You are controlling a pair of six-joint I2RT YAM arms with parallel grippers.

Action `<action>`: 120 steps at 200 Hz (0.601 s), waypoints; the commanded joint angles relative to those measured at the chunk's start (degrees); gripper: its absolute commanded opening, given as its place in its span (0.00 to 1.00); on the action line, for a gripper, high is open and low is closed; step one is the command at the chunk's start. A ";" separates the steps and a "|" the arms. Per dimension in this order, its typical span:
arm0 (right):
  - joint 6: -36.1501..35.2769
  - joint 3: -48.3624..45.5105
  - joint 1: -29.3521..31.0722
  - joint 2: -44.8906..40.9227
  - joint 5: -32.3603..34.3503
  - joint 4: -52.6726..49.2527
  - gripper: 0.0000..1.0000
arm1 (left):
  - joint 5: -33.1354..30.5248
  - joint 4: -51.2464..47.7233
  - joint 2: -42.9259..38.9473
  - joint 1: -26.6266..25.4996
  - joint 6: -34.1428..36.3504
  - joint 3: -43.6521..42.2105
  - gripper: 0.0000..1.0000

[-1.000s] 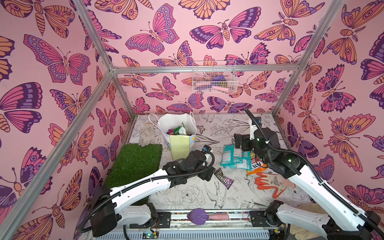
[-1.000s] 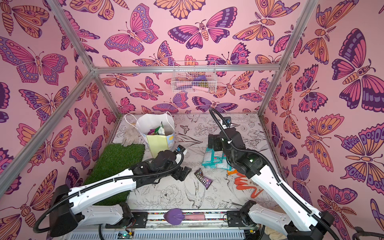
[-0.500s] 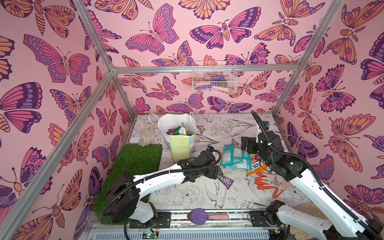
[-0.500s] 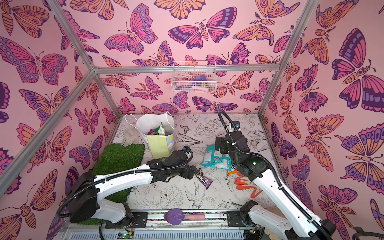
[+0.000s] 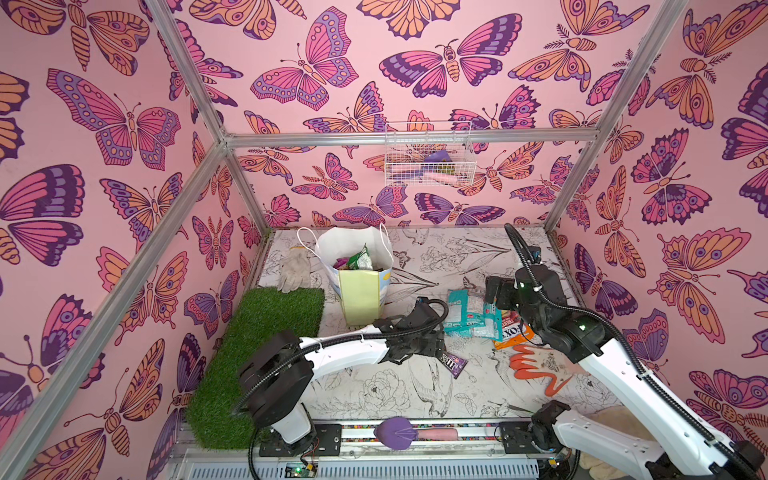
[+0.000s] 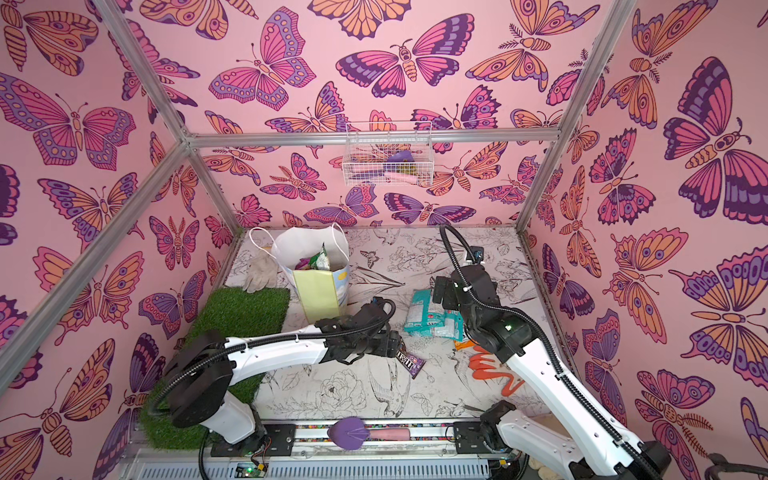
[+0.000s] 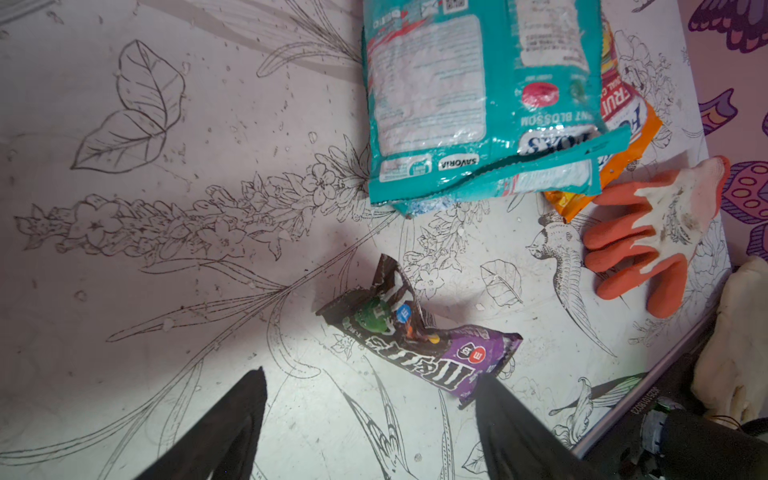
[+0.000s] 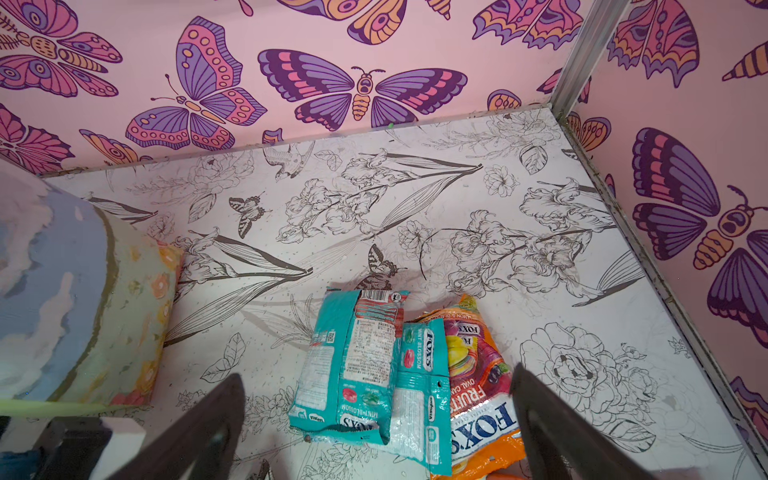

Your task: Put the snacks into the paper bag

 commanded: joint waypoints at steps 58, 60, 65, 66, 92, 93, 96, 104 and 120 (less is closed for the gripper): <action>2.00 -0.71 -0.57 -0.75 1.33 -1.00 0.99 | 2.41 2.88 4.78 -1.25 -4.16 1.91 0.78; 2.06 -0.75 -0.64 -0.77 1.36 -0.95 0.99 | 2.48 2.88 4.92 -1.21 -4.17 1.95 0.78; 2.08 -0.79 -0.66 -0.83 1.37 -0.99 0.99 | 2.67 2.85 5.28 -1.37 -4.17 2.20 0.78; 2.08 -0.79 -0.66 -0.84 1.37 -0.97 0.99 | 2.73 2.83 5.34 -1.40 -4.17 2.21 0.78; 2.10 -0.97 -0.67 -1.09 1.40 -1.05 0.99 | 3.48 2.87 7.05 -1.87 -4.00 3.19 0.76; 2.09 -0.97 -0.71 -1.09 1.39 -1.04 0.99 | 3.49 2.84 7.06 -1.87 -4.00 3.23 0.76; 2.16 -0.99 -0.74 -1.10 1.38 -1.03 0.99 | 3.49 2.87 7.18 -1.81 -4.01 3.28 0.76; 2.15 -0.97 -0.75 -1.10 1.37 -1.10 0.99 | 3.45 2.84 7.49 -1.92 -4.08 3.45 0.75; 2.21 -1.06 -0.75 -1.28 1.20 -1.08 0.99 | 3.24 2.89 7.92 -2.18 -4.08 3.63 0.74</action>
